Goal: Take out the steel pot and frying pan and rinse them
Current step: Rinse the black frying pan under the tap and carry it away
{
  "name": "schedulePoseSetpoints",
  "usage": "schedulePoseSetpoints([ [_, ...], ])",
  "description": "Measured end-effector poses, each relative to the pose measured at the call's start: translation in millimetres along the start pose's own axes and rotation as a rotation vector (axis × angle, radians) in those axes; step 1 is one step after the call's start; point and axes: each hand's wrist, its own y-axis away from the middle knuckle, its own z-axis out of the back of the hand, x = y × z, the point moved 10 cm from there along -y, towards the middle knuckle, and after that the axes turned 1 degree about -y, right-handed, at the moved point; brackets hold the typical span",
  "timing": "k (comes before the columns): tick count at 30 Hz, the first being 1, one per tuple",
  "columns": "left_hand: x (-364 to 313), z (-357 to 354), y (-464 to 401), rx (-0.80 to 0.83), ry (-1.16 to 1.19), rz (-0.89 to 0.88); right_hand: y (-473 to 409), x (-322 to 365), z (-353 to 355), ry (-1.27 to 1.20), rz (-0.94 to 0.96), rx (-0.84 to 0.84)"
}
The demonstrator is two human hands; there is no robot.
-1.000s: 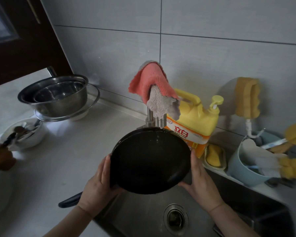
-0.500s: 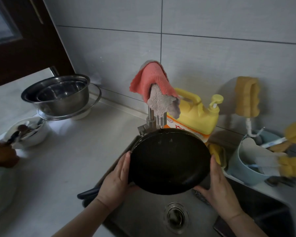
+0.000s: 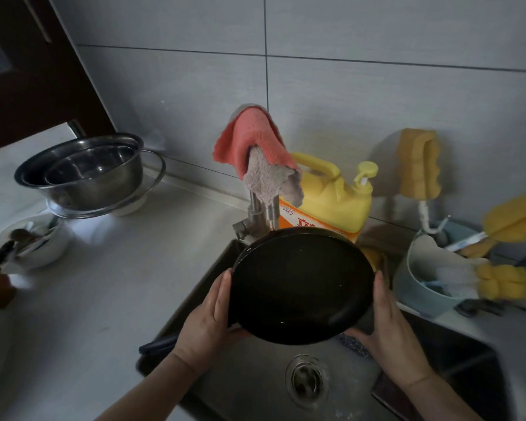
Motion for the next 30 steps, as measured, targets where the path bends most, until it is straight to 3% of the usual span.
schedulePoseSetpoints([
  [5,23.4,15.1,15.1,-0.047,-0.08,0.036,-10.3,22.1,-20.2,0.007,0.054,0.026],
  [12,50.2,24.9,31.2,0.015,-0.097,0.13,-20.1,49.4,-34.8,-0.031,0.106,0.069],
  [19,28.7,26.6,20.8,0.039,-0.062,0.089,-14.5,45.2,-16.3,-0.014,0.068,0.022],
  [30,-7.0,-29.2,-0.2,0.354,0.152,0.068,20.4,-11.5,2.8,-0.042,-0.188,0.244],
])
